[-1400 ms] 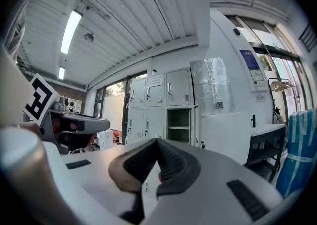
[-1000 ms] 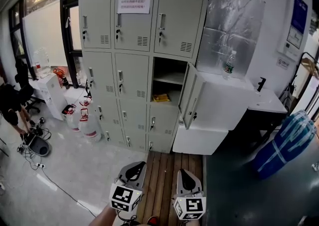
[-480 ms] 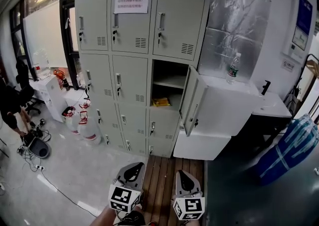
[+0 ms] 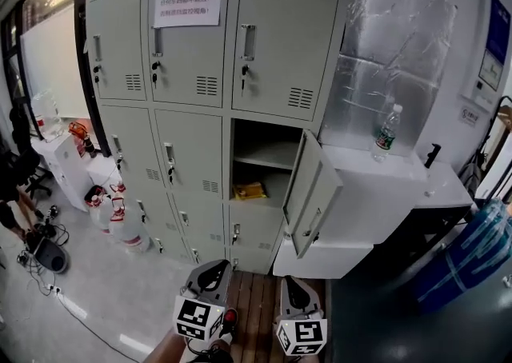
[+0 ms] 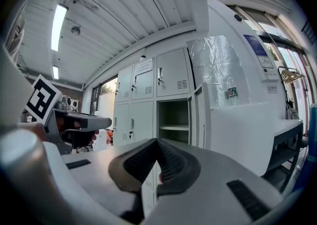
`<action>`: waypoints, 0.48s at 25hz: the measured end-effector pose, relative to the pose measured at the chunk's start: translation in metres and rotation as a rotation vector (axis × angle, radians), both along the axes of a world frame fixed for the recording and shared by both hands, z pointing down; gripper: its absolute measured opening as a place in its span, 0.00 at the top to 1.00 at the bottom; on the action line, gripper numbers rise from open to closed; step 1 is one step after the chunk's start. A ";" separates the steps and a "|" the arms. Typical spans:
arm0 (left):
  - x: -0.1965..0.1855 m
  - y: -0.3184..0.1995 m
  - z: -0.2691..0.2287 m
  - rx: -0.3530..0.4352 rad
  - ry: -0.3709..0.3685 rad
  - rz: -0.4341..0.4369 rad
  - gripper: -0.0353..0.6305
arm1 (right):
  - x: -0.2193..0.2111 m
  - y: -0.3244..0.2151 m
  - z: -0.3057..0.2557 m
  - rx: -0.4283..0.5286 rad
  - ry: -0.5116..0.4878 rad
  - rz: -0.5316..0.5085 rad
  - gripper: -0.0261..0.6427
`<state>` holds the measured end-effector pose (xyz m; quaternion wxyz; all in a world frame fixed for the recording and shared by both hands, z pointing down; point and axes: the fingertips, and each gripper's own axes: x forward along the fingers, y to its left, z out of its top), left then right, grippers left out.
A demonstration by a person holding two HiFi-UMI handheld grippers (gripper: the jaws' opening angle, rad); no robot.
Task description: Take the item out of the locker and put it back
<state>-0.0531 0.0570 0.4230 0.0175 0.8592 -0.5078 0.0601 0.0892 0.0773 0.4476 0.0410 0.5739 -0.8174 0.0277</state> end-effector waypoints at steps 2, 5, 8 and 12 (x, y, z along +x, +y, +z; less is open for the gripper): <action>-0.001 -0.035 -0.002 -0.009 -0.003 0.007 0.91 | -0.005 -0.036 -0.005 -0.001 0.004 -0.004 0.94; -0.002 -0.086 -0.001 -0.027 -0.017 0.017 0.91 | -0.010 -0.089 -0.004 -0.016 0.000 -0.005 0.94; -0.005 -0.134 0.004 -0.044 -0.026 0.022 0.91 | -0.016 -0.139 0.000 -0.031 -0.010 -0.005 0.94; -0.008 -0.191 0.020 -0.079 -0.043 0.030 0.91 | -0.026 -0.197 0.010 -0.053 -0.019 -0.007 0.94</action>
